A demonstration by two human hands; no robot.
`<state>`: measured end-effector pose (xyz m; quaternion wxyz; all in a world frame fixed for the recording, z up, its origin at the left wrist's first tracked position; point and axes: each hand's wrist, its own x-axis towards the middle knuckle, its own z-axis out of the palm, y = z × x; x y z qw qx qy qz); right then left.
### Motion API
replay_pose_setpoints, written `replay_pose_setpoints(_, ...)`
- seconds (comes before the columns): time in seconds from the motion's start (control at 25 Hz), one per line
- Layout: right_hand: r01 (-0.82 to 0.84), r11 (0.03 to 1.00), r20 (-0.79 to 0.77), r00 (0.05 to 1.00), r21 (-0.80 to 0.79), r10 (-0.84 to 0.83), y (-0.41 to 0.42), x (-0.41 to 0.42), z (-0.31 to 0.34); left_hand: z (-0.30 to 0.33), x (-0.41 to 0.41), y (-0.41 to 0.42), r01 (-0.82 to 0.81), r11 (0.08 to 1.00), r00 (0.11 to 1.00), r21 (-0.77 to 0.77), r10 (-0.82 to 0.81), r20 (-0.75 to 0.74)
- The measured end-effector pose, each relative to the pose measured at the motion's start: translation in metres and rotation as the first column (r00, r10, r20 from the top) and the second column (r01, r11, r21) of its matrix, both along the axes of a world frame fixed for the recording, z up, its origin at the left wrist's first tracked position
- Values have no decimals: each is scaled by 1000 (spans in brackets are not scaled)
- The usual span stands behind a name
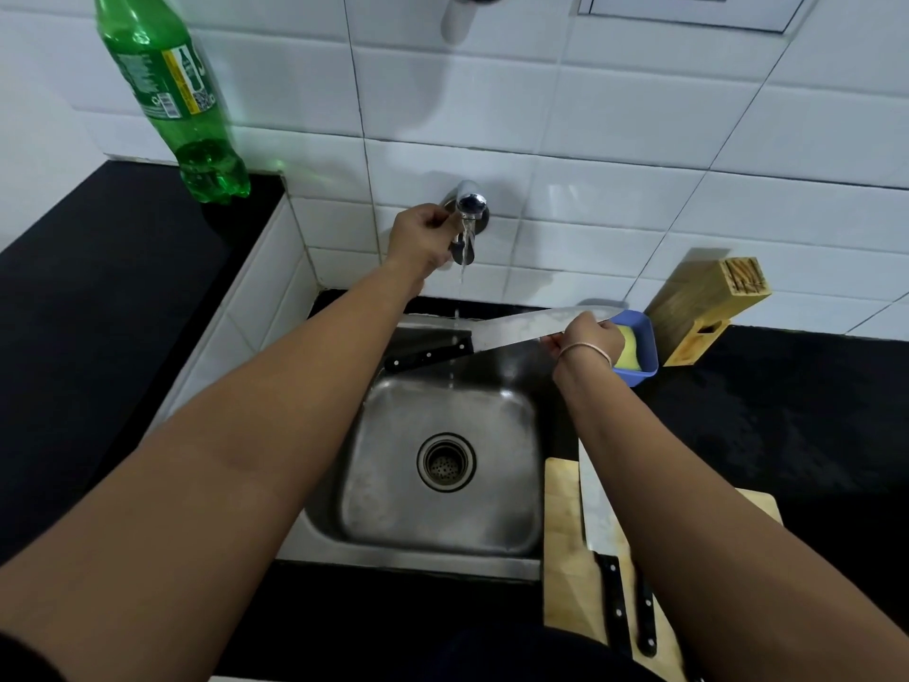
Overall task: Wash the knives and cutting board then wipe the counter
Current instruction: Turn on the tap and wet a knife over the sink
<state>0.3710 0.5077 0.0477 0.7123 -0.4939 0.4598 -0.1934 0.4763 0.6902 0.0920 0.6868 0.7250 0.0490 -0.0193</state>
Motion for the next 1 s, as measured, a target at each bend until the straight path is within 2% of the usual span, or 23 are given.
replay_pose_setpoints(0.12,-128,988,-16,991,82,129,-16,-3,-5,-8,-22,7,-144,947,989,288,129,70)
replay_pose_setpoints(0.2,-174,979,-26,984,104,178,-24,-8,-10,-20,-45,16,-315,849,939,424,345,7)
replay_pose_setpoints(0.24,-162,978,-19,986,130,166,-26,-10,-15,-26,-59,20,-384,821,898,423,439,-38)
replay_pose_setpoints(0.28,-160,979,-23,986,129,165,-23,-13,-13,-32,-72,22,-443,831,859,337,501,-106)
replay_pose_setpoints(0.32,-145,983,-70,986,115,153,-18,-11,-16,-39,-82,21,-481,864,840,147,502,-207)
replay_pose_setpoints(0.36,-80,981,-110,989,175,100,-14,-9,-18,-42,-93,16,-484,865,843,-132,421,-334)
replay_pose_setpoints(0.4,-37,962,-109,992,270,69,-8,-8,-20,-41,-103,11,-457,791,863,-407,284,-417)
replay_pose_setpoints(0.44,-48,927,-70,994,371,80,0,-8,-20,-40,-110,6,-423,682,889,-597,187,-417)
replay_pose_setpoints(0.48,-86,883,-12,995,462,103,6,-11,-20,-39,-112,2,-384,622,914,-683,152,-375)
replay_pose_setpoints(0.52,-144,831,26,988,538,154,12,-13,-20,-36,-111,-3,-343,625,935,-701,157,-318)
replay_pose_setpoints(0.6,-333,764,6,918,553,396,20,-22,-24,-31,-106,-12,-265,747,964,-609,180,-198)
replay_pose_setpoints(0.64,-477,733,-69,815,485,576,21,-26,-25,-29,-104,-16,-222,818,974,-530,168,-149)
replay_pose_setpoints(0.68,-637,668,-190,654,384,732,21,-30,-25,-28,-102,-22,-174,879,984,-444,139,-111)
replay_pose_setpoints(0.72,-742,601,-309,521,296,796,18,-32,-25,-28,-101,-26,-126,928,991,-350,101,-89)
replay_pose_setpoints(0.76,-790,569,-375,468,227,800,13,-33,-24,-29,-99,-30,-87,960,995,-264,70,-77)
replay_pose_setpoints(0.8,-801,575,-384,484,166,786,5,-32,-23,-32,-97,-33,-60,982,996,-178,48,-71)
replay_pose_setpoints(0.88,-761,649,-359,601,18,714,-22,-26,-24,-41,-89,-33,-17,1000,997,-21,15,-75)
replay_pose_setpoints(0.96,-678,713,-392,714,-181,580,-60,-23,-23,-51,-83,-31,6,997,996,75,1,-91)
replay_pose_setpoints(1.0,-645,703,-441,747,-301,497,-81,-21,-24,-56,-81,-32,8,996,995,89,0,-96)
